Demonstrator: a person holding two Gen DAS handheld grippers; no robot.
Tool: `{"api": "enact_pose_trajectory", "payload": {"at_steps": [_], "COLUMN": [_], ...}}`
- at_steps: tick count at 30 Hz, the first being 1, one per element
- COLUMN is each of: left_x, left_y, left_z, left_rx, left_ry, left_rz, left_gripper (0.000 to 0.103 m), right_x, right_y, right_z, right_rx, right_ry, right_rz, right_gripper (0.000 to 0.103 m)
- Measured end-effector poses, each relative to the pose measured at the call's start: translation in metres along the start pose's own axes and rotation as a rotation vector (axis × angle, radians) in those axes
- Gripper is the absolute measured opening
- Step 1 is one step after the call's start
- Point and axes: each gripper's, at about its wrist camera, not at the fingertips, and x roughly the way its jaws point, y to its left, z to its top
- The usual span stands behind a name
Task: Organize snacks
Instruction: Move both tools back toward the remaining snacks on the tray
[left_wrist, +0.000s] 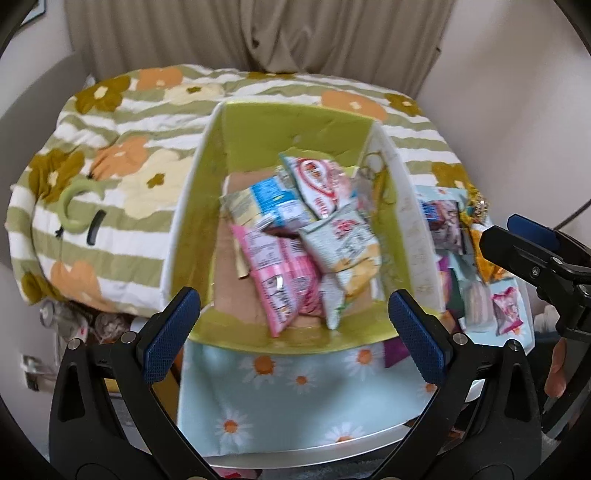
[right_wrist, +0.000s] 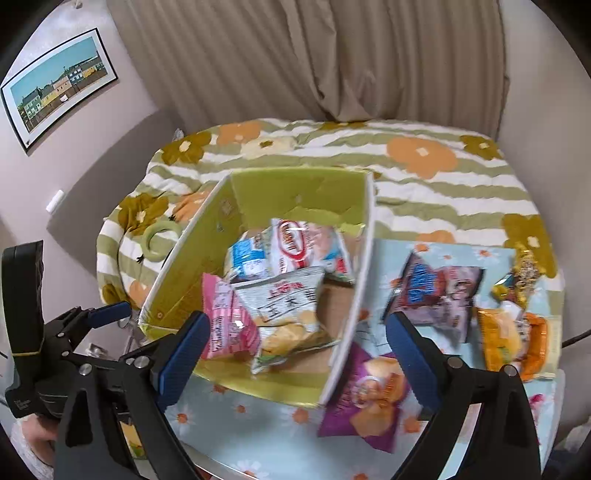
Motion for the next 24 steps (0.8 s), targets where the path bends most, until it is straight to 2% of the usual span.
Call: {"api": "enact_pose_trajectory", "payload": {"at_steps": [8, 12, 18, 21, 24], "left_x": [-0.028, -0.045, -0.058, -0.054, -0.046], "left_y": [-0.043, -0.077, -0.149, -0.185, -0.220], "left_z": [-0.005, -0.014, -0.027, -0.034, -0.045], "left_rx": [0.009, -0.006, 0.011, 0.018, 0.026], "left_ry": [-0.074, -0.114, -0.155, -0.152, -0.141], "left_rz": [0.007, 0.009, -0.023, -0.033, -0.057], "left_gripper": [0.101, 0.101, 0.101, 0.101, 0.101], "right_x": [-0.059, -0.093, -0.133, -0.147, -0.157], "right_y": [-0.036, -0.063, -0.118, -0.151, -0.181], "right_z": [-0.012, -0.022, -0.047, -0.064, -0.078], "right_rx": [0.013, 0.000, -0.012, -0.004, 0.016], "right_ry": [-0.113, -0.158, -0.177, -0.164, -0.153], "right_rz": [-0.038, -0.050, -0.111, -0.155, -0.164], "right_gripper": [0.095, 0.095, 0.095, 0.095, 0.095]}}
